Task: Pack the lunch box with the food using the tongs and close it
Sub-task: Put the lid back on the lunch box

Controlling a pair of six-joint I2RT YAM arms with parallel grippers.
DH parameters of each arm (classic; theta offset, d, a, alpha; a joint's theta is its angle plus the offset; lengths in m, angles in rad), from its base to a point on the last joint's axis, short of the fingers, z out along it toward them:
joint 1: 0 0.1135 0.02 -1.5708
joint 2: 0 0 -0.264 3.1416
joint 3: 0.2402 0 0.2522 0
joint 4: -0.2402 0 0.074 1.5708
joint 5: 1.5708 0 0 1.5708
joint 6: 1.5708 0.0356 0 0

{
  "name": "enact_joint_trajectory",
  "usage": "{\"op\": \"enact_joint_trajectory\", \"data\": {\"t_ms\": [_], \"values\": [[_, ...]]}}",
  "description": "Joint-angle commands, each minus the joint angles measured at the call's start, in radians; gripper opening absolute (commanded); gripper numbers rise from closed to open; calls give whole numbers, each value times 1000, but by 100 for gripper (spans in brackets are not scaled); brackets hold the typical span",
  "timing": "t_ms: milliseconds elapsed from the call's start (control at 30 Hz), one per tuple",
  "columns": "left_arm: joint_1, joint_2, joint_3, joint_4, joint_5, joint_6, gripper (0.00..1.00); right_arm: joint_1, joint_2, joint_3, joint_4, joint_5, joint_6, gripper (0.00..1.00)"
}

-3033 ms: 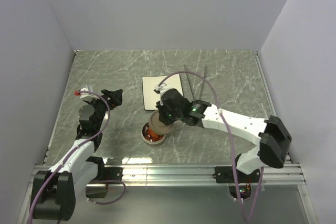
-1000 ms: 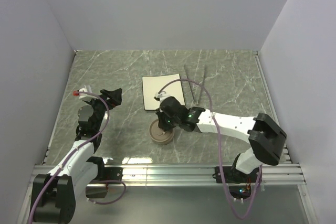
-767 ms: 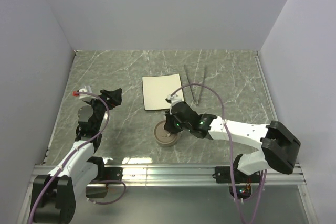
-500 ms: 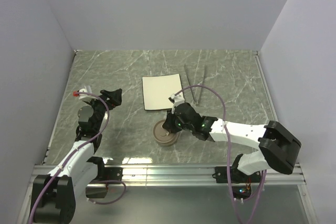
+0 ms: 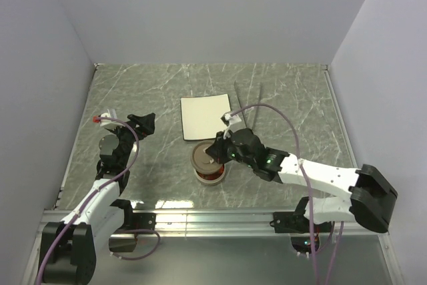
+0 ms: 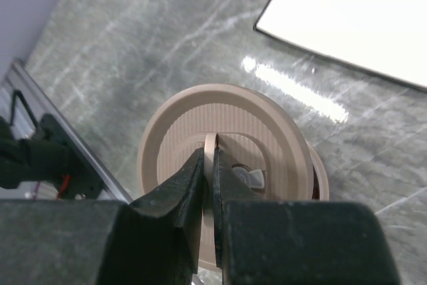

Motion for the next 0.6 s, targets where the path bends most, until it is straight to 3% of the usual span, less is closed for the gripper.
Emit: {"op": "enact_joint_trajectory", "data": {"t_ms": [0, 167, 567], "values": [[5, -5, -4, 31, -5, -7, 99, -3, -97, -26, 0, 79, -5, 0], [5, 2, -1, 31, -1, -7, 99, -6, -200, -74, -55, 143, 7, 0], [5, 1, -3, 31, 2, -7, 99, -29, -229, -98, -239, 317, 50, 0]]}}
